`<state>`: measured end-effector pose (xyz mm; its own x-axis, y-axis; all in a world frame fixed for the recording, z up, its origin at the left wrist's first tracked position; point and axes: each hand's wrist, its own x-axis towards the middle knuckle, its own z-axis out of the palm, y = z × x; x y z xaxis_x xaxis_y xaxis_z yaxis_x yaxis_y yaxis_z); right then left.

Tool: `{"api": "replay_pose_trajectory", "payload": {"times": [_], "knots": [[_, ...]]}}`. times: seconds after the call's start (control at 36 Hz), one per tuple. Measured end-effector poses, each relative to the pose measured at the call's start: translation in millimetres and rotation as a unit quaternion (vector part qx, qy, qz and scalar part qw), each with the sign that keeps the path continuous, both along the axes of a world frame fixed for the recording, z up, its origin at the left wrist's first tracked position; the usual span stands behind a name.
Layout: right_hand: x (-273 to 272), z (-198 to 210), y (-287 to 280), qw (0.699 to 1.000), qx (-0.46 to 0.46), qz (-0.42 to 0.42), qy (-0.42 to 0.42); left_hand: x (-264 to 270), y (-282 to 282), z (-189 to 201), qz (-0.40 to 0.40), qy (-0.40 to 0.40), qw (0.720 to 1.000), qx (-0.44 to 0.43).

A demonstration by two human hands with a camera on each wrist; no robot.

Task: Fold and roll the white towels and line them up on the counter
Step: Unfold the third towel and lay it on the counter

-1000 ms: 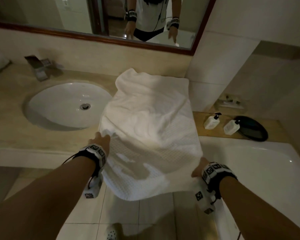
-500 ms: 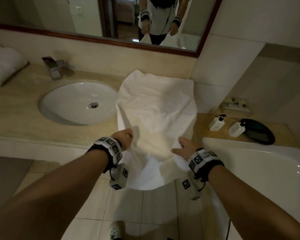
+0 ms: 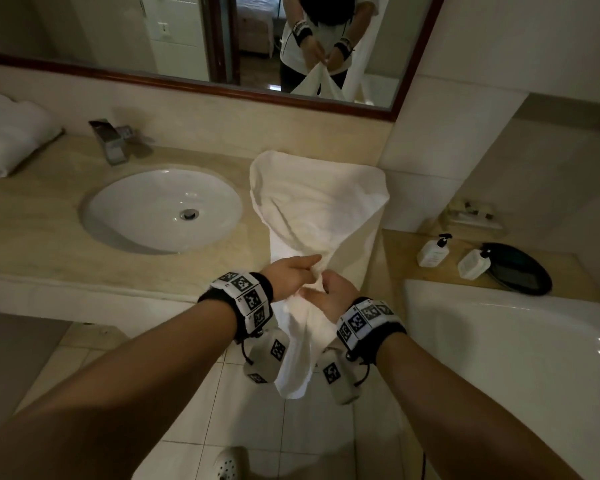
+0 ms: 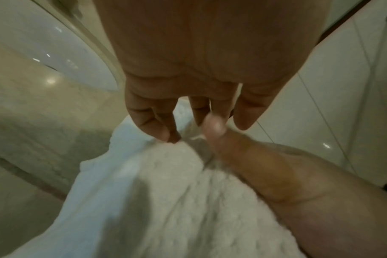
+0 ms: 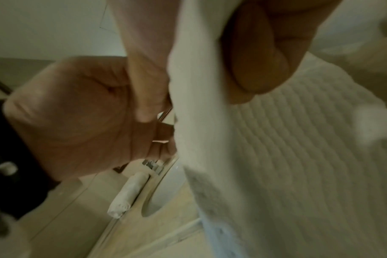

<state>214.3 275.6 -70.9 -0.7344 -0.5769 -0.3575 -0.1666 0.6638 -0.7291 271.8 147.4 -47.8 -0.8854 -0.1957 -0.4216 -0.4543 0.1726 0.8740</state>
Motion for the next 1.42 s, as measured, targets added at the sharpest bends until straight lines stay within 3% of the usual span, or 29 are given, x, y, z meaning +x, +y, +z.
{"api": "replay_pose_trajectory", "payload": {"times": [0.08, 0.19, 0.28, 0.33, 0.5, 0.64, 0.75, 0.86, 0.97, 1.06, 1.19, 1.28, 1.33, 1.42], "knots": [[-5.5, 1.3, 4.0, 0.999, 0.001, -0.035, -0.005, 3.2, -2.7, 0.5, -0.018, 0.016, 0.999, 0.031], [-14.9, 4.5, 12.8, 0.996, -0.010, -0.073, -0.046, 12.6, -8.3, -2.9, -0.064, -0.030, 0.992, -0.108], [-23.3, 7.9, 17.4, 0.992, -0.019, -0.104, -0.064, 20.8, -10.1, -5.7, -0.112, -0.091, 0.969, -0.202], [-26.6, 9.8, 19.1, 0.993, -0.017, -0.099, -0.068, 24.8, -11.0, -5.8, -0.138, -0.107, 0.961, -0.217], [-23.3, 8.5, 20.4, 0.997, 0.030, -0.065, -0.040, 36.6, -9.8, 4.3, -0.071, -0.141, 0.980, -0.119], [-15.8, 6.0, 19.7, 0.996, 0.023, -0.091, -0.011, 37.9, -1.8, 17.9, -0.063, -0.044, 0.986, -0.146], [-13.1, 18.0, 18.2, 0.993, -0.019, -0.114, -0.023, 36.1, 14.0, 31.7, -0.077, -0.025, 0.988, -0.130], [-5.2, 31.2, 21.1, 0.994, -0.071, -0.080, -0.009, 28.3, 29.1, 42.8, -0.056, -0.015, 0.988, -0.146], [-1.9, 35.1, 26.3, 0.989, -0.112, -0.060, -0.070, 23.7, 36.9, 50.6, -0.043, -0.019, 0.992, -0.120], [-0.1, 36.4, 33.2, 0.988, -0.130, -0.051, -0.059, 25.2, 36.2, 53.5, -0.038, -0.023, 0.992, -0.116], [2.2, 31.2, 38.0, 0.977, -0.157, -0.034, -0.139, 28.7, 37.3, 56.9, 0.003, -0.046, 0.999, -0.011], [6.6, 30.3, 38.6, 0.950, -0.215, -0.057, -0.219, 26.7, 36.6, 51.9, -0.004, -0.052, 0.997, -0.053], [8.8, 30.7, 39.7, 0.948, -0.214, -0.059, -0.227, 26.5, 36.1, 48.4, -0.005, -0.053, 0.996, -0.071], [9.9, 29.6, 40.2, 0.952, -0.203, -0.045, -0.223, 27.6, 35.1, 43.8, -0.005, -0.059, 0.998, -0.030]]}}
